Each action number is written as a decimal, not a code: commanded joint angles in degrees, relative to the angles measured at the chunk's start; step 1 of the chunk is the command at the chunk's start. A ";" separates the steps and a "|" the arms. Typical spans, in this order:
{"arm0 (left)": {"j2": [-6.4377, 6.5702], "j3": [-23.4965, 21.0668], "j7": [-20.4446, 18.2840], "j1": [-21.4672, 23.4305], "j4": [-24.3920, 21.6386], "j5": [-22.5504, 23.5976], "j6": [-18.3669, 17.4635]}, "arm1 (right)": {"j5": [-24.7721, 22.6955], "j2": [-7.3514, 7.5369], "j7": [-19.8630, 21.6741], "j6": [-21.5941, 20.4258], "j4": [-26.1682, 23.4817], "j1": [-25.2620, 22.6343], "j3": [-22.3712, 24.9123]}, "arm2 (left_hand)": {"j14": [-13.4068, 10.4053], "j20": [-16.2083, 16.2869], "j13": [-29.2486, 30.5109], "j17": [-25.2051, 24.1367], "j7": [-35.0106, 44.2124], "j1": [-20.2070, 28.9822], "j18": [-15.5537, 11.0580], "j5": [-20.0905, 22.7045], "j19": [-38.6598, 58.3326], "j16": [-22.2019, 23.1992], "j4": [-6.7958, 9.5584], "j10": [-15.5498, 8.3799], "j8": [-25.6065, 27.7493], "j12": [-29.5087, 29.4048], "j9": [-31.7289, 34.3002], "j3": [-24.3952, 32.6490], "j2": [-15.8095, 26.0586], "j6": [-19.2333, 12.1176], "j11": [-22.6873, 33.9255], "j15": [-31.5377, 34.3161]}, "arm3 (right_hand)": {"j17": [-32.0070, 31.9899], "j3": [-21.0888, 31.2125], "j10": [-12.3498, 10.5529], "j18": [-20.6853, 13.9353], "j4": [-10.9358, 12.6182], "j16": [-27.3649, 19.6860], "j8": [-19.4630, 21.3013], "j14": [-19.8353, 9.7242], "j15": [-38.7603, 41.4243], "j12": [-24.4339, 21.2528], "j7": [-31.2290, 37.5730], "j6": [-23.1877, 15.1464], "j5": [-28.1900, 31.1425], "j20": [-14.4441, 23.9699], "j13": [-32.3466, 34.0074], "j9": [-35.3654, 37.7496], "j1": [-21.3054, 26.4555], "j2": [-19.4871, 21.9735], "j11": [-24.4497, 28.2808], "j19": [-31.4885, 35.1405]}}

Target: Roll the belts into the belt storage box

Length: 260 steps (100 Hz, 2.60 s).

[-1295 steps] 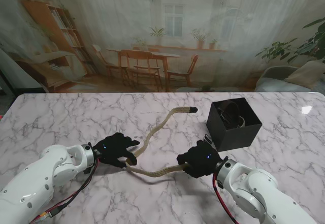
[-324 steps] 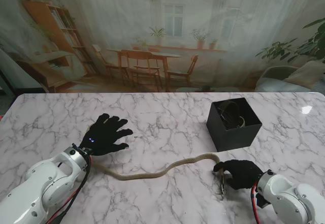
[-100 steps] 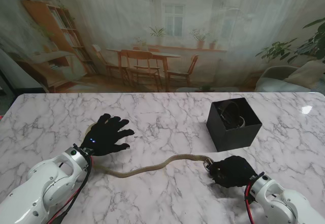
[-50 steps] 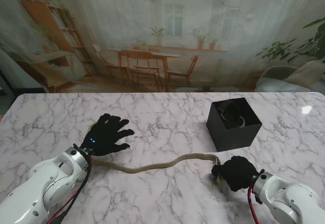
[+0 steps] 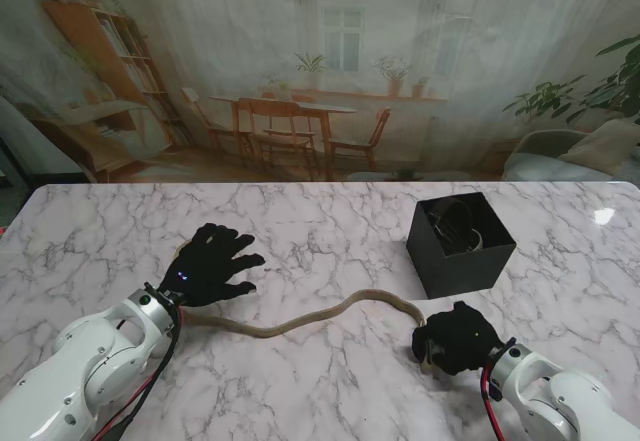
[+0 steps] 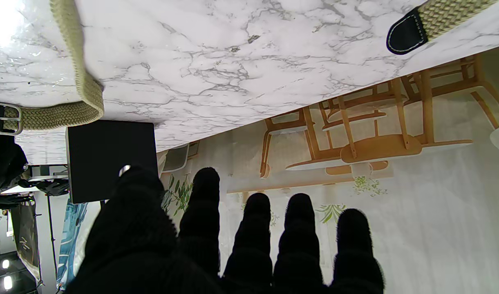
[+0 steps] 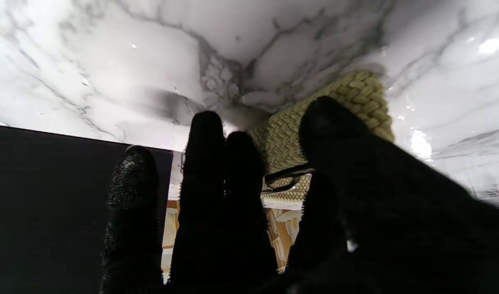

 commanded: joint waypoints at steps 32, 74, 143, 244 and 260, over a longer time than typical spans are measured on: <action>-0.17 0.21 -0.52 -0.05 0.20 -0.14 -0.23 | 2.24 -0.29 2.97 0.98 -0.37 -0.67 -0.63 | 0.71 0.48 0.58 -1.00 0.41 0.74 1.91 0.62 -2.29 0.00 0.11 0.90 0.53 0.78 0.25 -1.50 3.02 1.41 -0.86 -1.70 | -5.10 -1.00 10.17 9.31 -1.66 -16.06 -4.97 8.42 -15.92 -21.06 8.98 7.69 12.50 -4.24 -15.06 -23.07 -6.06 -0.11 -14.46 -10.99; -0.18 0.12 -0.53 0.06 0.12 -0.17 -0.24 | 4.61 -0.77 -1.45 2.98 3.60 1.92 -3.72 | 0.79 0.51 0.51 -1.07 0.45 0.57 1.96 0.73 -2.41 -0.01 0.09 0.93 0.56 0.74 0.00 -1.52 3.01 1.47 -0.94 -1.74 | 15.12 -0.14 4.92 -5.07 -2.55 -1.21 -5.32 1.38 4.74 -18.82 9.37 17.49 12.22 3.14 10.23 -0.36 -3.45 0.86 -8.07 13.09; -0.17 0.14 -0.71 0.05 0.03 -0.20 -0.41 | 5.57 -1.66 -12.54 4.21 8.52 4.20 -6.67 | 0.71 0.56 0.60 -1.10 0.42 0.38 2.06 0.69 -2.63 0.01 0.08 0.91 0.58 0.77 0.12 -1.52 2.99 1.38 -0.91 -1.73 | 27.86 1.39 -1.91 -1.94 5.82 6.18 -0.71 0.16 37.87 -5.84 -13.77 3.58 -23.30 2.97 21.69 32.87 -0.11 8.88 8.58 27.56; -0.19 0.19 0.34 -0.03 0.34 -0.14 -0.72 | 8.93 -2.65 -14.70 5.96 8.95 4.33 -7.83 | 0.59 0.61 0.96 -1.14 0.46 0.78 2.05 0.61 -2.90 0.09 0.11 0.68 0.58 0.86 0.54 -1.47 3.17 0.79 -0.72 -1.63 | 34.22 1.78 1.55 4.78 5.46 2.51 -0.37 1.76 39.32 -6.44 -4.54 -1.01 7.07 -4.68 21.49 31.78 6.17 17.23 9.08 27.98; -0.18 0.25 0.32 -0.09 0.36 -0.11 -0.77 | 8.38 -2.50 -13.83 6.26 8.29 3.98 -7.38 | 0.65 0.64 0.94 -1.12 0.49 0.71 2.02 0.62 -2.90 0.09 0.10 0.75 0.60 0.87 0.54 -1.51 3.18 0.91 -0.71 -1.64 | 31.16 4.13 -2.63 1.97 -1.74 1.00 -8.48 1.72 31.98 -9.63 6.82 17.15 6.23 -4.76 21.42 33.12 2.73 9.43 4.09 24.69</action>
